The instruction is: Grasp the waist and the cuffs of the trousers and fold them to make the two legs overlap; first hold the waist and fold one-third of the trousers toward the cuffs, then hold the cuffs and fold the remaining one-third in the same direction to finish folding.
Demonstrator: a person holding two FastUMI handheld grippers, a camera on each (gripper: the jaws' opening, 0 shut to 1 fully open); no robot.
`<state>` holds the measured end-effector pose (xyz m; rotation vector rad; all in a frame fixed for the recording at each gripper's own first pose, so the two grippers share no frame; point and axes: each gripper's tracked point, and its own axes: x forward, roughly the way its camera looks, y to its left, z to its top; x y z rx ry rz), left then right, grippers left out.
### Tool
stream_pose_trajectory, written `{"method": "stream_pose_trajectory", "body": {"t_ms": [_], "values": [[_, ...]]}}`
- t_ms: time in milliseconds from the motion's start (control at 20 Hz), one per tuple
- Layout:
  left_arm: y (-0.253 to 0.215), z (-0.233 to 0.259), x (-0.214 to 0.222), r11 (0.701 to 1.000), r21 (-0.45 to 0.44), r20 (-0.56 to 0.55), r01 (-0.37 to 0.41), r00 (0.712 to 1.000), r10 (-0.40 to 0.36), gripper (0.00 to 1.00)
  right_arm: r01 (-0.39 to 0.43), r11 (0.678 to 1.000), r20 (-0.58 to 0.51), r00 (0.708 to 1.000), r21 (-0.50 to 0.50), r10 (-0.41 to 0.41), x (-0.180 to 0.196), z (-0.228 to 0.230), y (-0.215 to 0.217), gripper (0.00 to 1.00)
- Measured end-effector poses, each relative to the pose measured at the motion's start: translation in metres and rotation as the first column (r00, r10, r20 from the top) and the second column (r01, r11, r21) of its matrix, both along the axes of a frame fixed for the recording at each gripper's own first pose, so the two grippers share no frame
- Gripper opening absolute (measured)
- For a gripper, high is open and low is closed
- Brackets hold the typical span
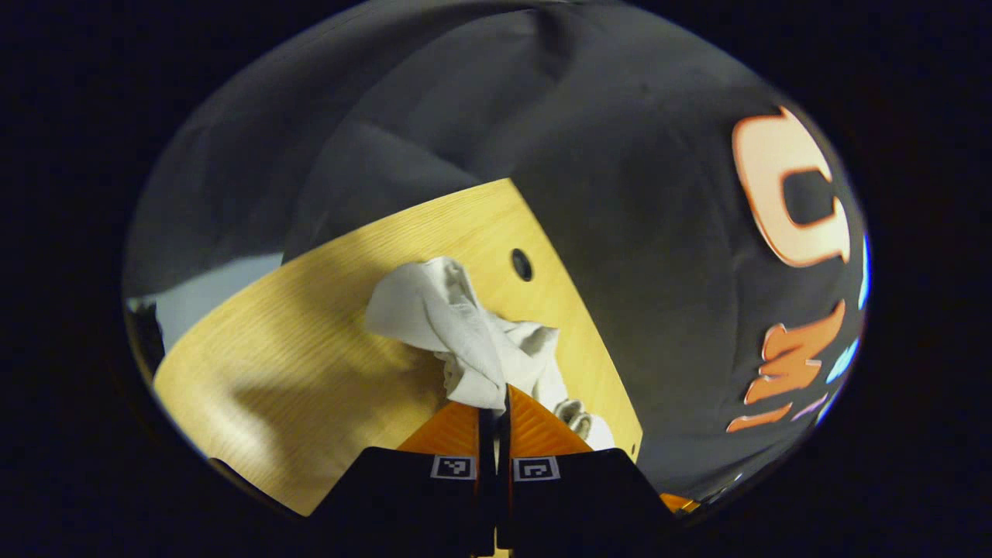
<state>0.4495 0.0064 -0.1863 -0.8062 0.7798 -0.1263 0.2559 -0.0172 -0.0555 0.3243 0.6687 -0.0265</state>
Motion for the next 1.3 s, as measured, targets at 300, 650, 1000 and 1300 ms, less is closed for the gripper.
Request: {"method": "stream_pose_trajectory", "body": {"t_ms": [300,650,1000,1300], "values": [[-0.079,0.114,-0.017,0.956,0.255,0.213,0.141,0.957,-0.198,0.04,-0.084,0.996,0.022,0.996,-0.001,0.084,0.015,0.008,-0.019,0.98],[-0.186,0.143,-0.021,0.904,0.377,0.244,0.200,0.921,-0.305,0.04,-0.101,0.994,0.058,0.993,0.032,0.099,0.020,0.025,-0.077,0.98],[-0.297,0.120,-0.026,0.829,0.445,0.183,0.338,0.872,-0.453,0.04,-0.041,0.997,0.038,0.999,0.067,0.038,0.018,0.013,-0.140,0.98],[-0.360,0.083,-0.037,0.776,0.447,0.112,0.445,0.833,-0.542,0.04,0.018,0.997,0.001,1.000,0.081,-0.018,0.014,-0.004,-0.182,0.99]]}}
